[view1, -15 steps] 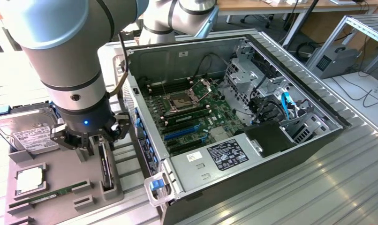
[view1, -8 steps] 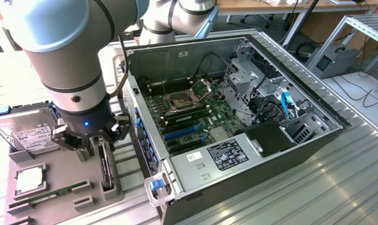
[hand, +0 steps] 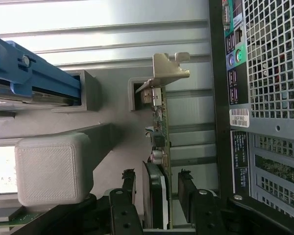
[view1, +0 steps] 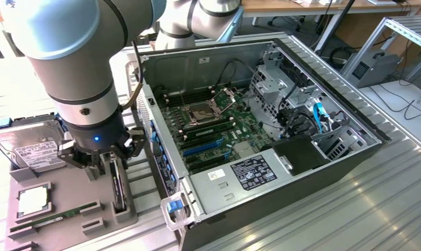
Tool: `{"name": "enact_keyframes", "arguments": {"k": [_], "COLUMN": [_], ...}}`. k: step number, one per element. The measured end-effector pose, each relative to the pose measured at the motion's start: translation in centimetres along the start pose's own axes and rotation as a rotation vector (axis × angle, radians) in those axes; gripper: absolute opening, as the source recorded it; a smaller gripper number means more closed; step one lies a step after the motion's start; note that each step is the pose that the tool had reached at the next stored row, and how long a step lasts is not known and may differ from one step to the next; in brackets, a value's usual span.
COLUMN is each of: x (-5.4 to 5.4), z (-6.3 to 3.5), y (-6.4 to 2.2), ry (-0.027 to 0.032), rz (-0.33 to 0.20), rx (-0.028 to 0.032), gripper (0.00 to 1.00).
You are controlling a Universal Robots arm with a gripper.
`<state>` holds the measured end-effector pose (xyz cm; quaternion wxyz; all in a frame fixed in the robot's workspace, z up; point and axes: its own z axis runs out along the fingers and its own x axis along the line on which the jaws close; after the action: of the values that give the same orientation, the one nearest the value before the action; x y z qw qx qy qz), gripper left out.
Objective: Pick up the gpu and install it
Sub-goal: 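Pick up the gpu and move the gpu toward the slot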
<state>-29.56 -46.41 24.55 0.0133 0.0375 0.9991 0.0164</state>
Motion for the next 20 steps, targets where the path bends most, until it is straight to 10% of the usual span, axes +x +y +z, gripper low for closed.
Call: {"name": "enact_keyframes", "arguments": {"k": [8,20], "x": [0.0,0.0], "z": [0.0,-0.03], "y": [0.0,0.0], "ry": [0.0,-0.0003], "rz": [0.0,0.0], "rx": [0.0,-0.0003], "gripper": [0.27,0.27]}}
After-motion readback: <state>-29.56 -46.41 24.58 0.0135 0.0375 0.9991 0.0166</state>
